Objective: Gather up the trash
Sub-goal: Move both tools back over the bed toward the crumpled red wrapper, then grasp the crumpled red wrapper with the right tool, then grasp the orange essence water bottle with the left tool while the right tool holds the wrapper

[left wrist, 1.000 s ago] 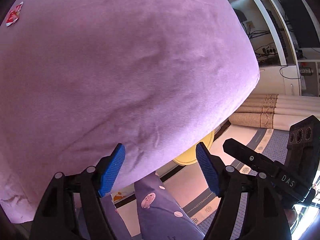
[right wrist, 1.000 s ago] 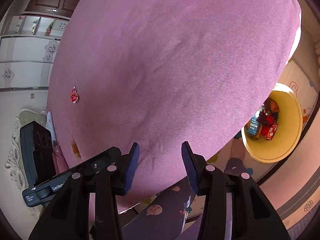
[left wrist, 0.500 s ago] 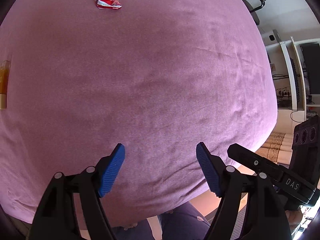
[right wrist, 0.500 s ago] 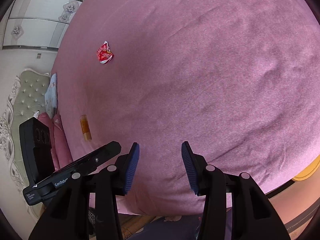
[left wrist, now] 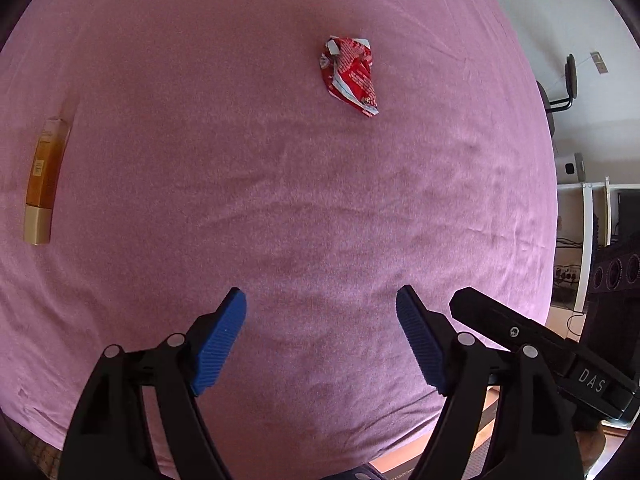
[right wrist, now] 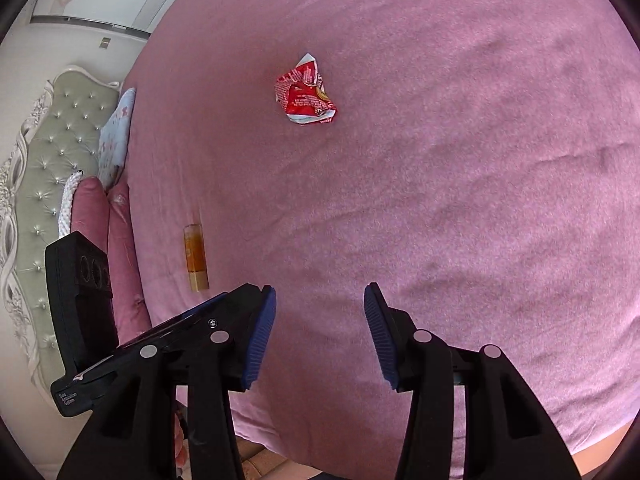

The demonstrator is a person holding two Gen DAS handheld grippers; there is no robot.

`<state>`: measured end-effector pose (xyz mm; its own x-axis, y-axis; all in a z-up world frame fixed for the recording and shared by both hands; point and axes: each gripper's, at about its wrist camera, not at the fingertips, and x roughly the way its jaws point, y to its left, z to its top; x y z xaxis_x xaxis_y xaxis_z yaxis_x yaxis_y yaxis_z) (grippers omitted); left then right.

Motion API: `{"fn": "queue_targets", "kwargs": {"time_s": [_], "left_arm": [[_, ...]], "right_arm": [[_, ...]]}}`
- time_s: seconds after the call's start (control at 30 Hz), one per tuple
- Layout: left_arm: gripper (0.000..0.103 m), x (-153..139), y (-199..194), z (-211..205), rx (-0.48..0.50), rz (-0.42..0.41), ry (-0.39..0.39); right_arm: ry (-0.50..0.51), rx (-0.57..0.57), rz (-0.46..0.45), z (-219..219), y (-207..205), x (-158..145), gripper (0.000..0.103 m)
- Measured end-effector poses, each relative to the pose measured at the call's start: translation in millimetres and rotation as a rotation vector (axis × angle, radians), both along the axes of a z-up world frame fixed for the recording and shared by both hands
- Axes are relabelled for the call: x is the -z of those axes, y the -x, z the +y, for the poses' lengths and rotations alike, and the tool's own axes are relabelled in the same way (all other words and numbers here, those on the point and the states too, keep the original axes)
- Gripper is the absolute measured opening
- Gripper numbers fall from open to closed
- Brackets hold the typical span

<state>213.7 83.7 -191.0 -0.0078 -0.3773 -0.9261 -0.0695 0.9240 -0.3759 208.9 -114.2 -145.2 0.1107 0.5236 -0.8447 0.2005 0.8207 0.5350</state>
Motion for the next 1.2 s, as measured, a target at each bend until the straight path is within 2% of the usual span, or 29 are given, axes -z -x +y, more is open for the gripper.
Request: {"fn": "queue_targets", "kwargs": {"time_s": [0.3,0.43,0.73,0.8,0.87,0.9,1.03,1.2], "left_arm": [[0.083,33,-79,18,-0.077,0.023,0.007],[0.083,50,-102,25,-0.093,0.041,0.004],[0.083,73,-131,34,-0.108,0.057,0.004],[0.083,76,-131,35,-0.113,0.056,0.004],[0.083,77,-130,38,-0.119,0.056,0.004],[0.083,75,-128,39,-0.121,0.055,0.006],[0.083,69,-117,51,-0.121,0.039,-0.007],[0.083,58,-96,71,-0.134,0.018,-0.035]], "right_arm": [[0.028,-0.044,0.008,23,-102,33,0.051],[0.051,-0.043,0.012,30,-139,49,0.059],[0.175,-0.087,0.019,52,-185,78,0.062],[0.171,-0.102,0.029,59,-187,84,0.062],[0.178,-0.125,0.029,67,-187,87,0.053],[0.174,-0.144,0.029,72,-187,89,0.039],[0.156,-0.175,0.012,84,-173,86,0.034],[0.061,-0.207,0.031,107,-147,80,0.033]]}}
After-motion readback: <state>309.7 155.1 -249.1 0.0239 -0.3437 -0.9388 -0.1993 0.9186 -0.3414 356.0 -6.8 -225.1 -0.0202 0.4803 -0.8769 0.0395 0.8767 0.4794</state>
